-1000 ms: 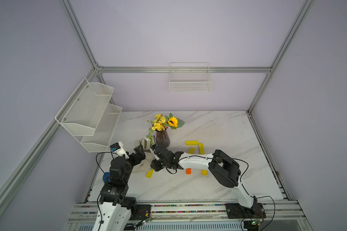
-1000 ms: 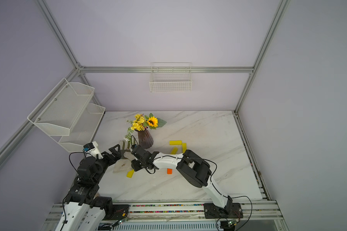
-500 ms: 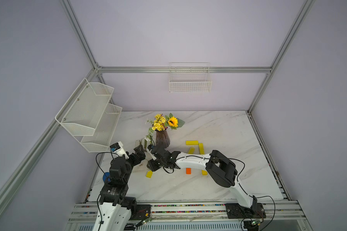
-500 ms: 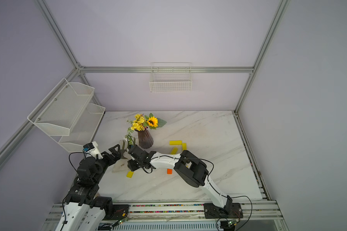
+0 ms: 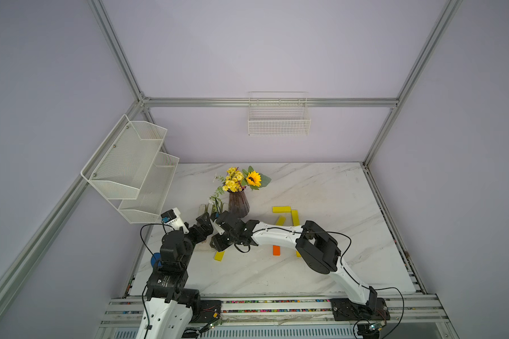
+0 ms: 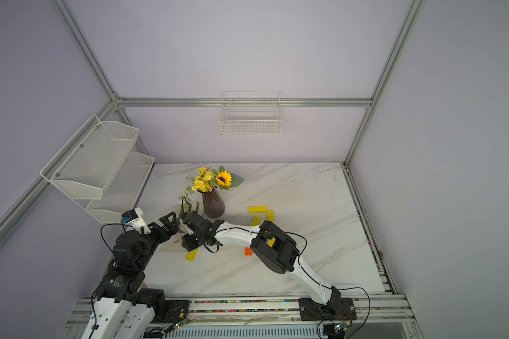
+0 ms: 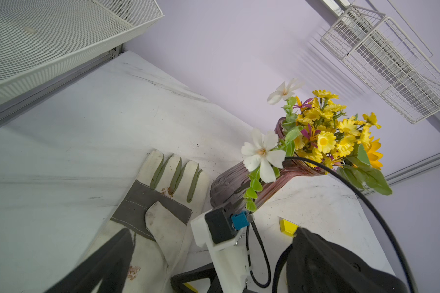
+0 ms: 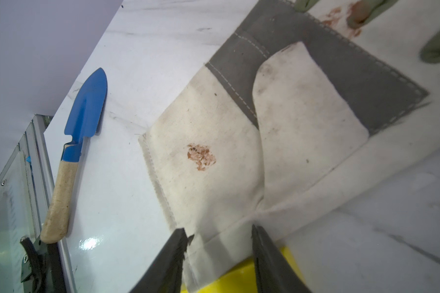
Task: Assemble the number 8 with building blocks
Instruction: Adjust the distractor at the center of the board, then pick up the building block from the center of the board.
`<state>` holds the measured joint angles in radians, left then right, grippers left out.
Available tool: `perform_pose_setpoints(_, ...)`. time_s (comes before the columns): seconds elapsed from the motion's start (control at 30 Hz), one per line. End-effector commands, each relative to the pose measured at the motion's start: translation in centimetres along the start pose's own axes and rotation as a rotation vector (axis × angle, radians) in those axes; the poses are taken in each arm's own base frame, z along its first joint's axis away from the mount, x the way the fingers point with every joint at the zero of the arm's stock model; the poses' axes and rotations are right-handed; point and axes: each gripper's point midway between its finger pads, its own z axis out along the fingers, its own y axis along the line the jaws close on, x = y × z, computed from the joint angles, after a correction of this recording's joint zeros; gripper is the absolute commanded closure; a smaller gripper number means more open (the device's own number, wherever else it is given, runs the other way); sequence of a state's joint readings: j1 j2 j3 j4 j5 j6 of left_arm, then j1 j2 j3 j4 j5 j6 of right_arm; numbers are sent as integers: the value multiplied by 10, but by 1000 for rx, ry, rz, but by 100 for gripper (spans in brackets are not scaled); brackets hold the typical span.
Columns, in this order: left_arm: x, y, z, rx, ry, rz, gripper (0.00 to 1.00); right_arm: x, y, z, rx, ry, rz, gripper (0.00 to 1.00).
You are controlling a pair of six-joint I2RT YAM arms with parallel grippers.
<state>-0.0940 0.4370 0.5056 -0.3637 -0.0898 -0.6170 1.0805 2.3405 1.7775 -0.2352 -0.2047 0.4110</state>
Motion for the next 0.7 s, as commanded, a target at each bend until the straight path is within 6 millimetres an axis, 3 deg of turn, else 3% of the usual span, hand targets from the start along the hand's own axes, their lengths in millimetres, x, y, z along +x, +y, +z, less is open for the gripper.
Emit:
perform_pose_setpoints(0.0,-11,-5,-3,13,-35,14,0,-2,5,-21,29,-21,-25,49)
perform_pose_setpoints(0.13,-11,-5,-4,15,-35,13,0,-4,1,-39,75,-45,-30,44)
perform_pose_setpoints(0.3,-12,-6,-6,17,-39,9,0,17,-10,-41,107,3,-19,44)
perform_pose_setpoints(0.5,-14,-5,-7,14,-44,8,0,26,-13,-49,113,11,-50,43)
perform_pose_setpoints(0.67,-13,-7,-7,22,-38,3,0,16,-11,-50,113,-21,-97,43)
